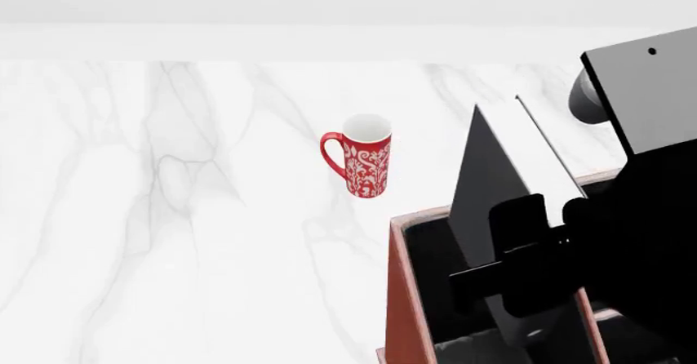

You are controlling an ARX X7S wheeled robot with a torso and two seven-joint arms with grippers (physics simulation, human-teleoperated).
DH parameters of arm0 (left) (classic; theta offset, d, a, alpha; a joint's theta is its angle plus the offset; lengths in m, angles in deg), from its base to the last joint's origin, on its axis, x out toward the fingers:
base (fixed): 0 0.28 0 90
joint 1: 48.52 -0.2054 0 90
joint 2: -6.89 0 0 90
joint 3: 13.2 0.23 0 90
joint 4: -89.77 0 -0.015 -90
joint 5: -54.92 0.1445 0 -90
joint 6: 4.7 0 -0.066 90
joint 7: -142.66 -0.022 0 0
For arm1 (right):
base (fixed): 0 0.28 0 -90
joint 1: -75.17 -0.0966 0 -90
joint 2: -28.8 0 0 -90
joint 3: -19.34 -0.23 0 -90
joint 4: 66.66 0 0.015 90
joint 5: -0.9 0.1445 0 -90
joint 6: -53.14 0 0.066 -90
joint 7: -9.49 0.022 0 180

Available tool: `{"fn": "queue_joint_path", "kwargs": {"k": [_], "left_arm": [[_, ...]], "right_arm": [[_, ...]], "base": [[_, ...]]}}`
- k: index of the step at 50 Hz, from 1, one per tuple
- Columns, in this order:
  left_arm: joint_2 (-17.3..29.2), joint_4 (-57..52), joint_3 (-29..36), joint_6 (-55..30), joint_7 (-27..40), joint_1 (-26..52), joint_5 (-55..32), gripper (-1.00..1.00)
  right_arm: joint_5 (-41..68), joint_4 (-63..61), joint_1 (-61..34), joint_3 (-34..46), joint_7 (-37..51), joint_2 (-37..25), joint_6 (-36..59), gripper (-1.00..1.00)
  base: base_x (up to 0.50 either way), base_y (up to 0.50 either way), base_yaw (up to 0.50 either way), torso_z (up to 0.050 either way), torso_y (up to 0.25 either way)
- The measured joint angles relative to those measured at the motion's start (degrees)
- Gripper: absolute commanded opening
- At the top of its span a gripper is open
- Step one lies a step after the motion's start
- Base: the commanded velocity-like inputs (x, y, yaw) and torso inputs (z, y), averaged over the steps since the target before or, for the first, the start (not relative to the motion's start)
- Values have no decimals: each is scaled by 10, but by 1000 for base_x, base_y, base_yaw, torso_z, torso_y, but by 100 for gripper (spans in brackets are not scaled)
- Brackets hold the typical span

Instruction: Pick up the book and place it in the left compartment of the caddy.

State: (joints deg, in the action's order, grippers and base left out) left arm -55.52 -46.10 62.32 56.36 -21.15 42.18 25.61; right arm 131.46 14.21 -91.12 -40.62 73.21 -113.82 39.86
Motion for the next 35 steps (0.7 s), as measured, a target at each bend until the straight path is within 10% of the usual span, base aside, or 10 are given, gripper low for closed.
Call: {"fn": "queue_joint_path", "kwargs": {"k": [35], "left_arm": [[5,-1,2,2,6,-1,-3,100]], "right_arm": [[-85,14,50,16,-38,6,-2,-100]], "base": [[0,0,0,0,1]]}}
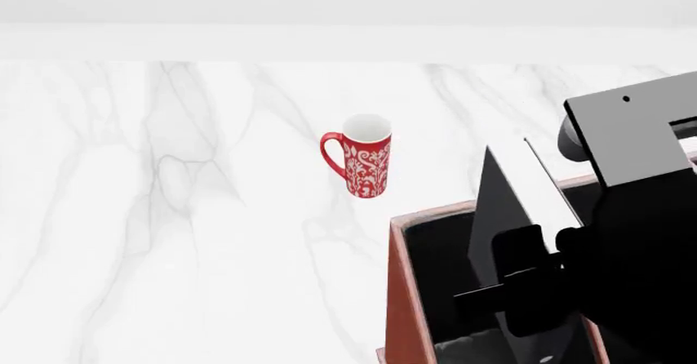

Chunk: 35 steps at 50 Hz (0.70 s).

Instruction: Pick up the book and place it in the left compartment of the caddy.

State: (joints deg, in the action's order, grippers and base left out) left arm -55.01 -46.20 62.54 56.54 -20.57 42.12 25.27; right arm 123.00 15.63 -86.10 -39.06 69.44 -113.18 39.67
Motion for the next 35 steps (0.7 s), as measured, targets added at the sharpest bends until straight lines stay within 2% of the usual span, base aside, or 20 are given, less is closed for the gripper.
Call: {"fn": "queue_joint_path", "kwargs": {"k": [35], "left_arm": [[4,1,1,6,4,-3,-2,100]], "right_arm": [[-120,-8,76,-12,-91,14,-21,-100]], "base": [[0,0,0,0,1]]}}
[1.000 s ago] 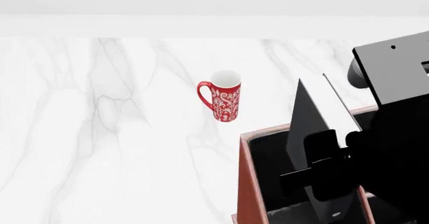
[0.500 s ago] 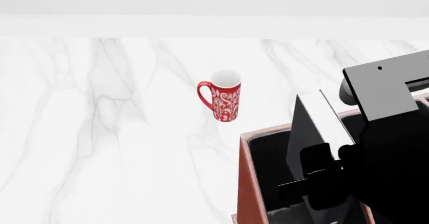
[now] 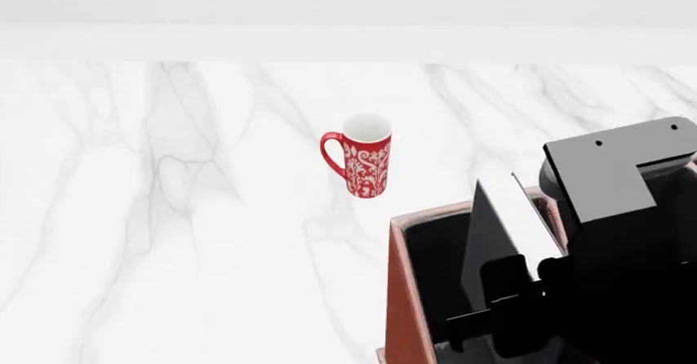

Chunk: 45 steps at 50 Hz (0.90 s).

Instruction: Pick up the book and place it in the left compartment of the caddy.

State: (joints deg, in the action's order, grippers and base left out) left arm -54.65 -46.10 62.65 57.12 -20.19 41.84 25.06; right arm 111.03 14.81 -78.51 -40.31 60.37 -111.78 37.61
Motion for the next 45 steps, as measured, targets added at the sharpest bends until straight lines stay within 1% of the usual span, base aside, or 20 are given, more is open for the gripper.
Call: {"fn": "queue_joint_path", "kwargs": {"k": [45], "left_arm": [[5,0,0,6,5,-4,-5,100]], "right_arm": [[-131,14,71,18,-87,15,-52,-100]], "base": [[0,0,0,0,1]]}}
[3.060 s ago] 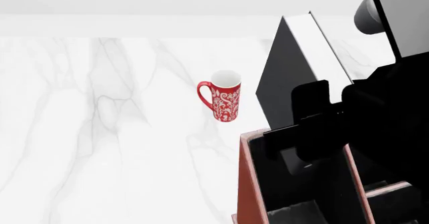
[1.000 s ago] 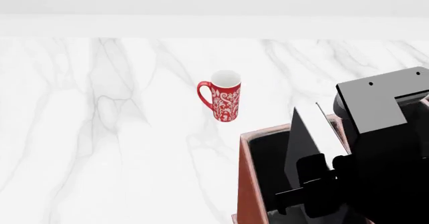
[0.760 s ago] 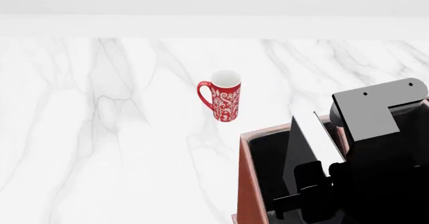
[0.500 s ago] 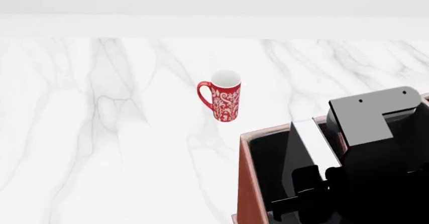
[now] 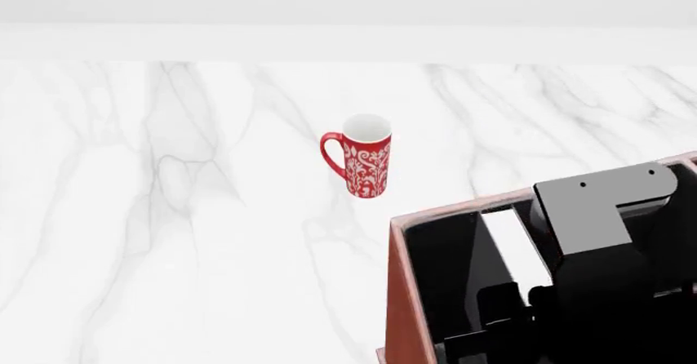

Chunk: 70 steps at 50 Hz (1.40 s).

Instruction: Pick up the book and place it in the left compartment of the caddy.

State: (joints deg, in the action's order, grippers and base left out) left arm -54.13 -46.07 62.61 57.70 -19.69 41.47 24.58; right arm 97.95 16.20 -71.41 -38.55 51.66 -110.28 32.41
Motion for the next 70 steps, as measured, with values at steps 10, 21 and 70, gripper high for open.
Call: {"fn": "queue_joint_path", "kwargs": {"k": [10,21,70], "left_arm": [[1,-2,0,1,2,-1,-1,100],[3,-3,0,2,3,-2,-2,100],[9,-6,-1,6,9,-7,-9,100]], "right_arm": [[-21,-2,16,8,-10,3,-10,-100],[-44,1,34,21,-22,10,-20,-100],[-103,15,73,52,-64,19,-56,-100]], "base": [[0,0,0,0,1],[0,0,0,0,1],[0,0,0,0,1]]}}
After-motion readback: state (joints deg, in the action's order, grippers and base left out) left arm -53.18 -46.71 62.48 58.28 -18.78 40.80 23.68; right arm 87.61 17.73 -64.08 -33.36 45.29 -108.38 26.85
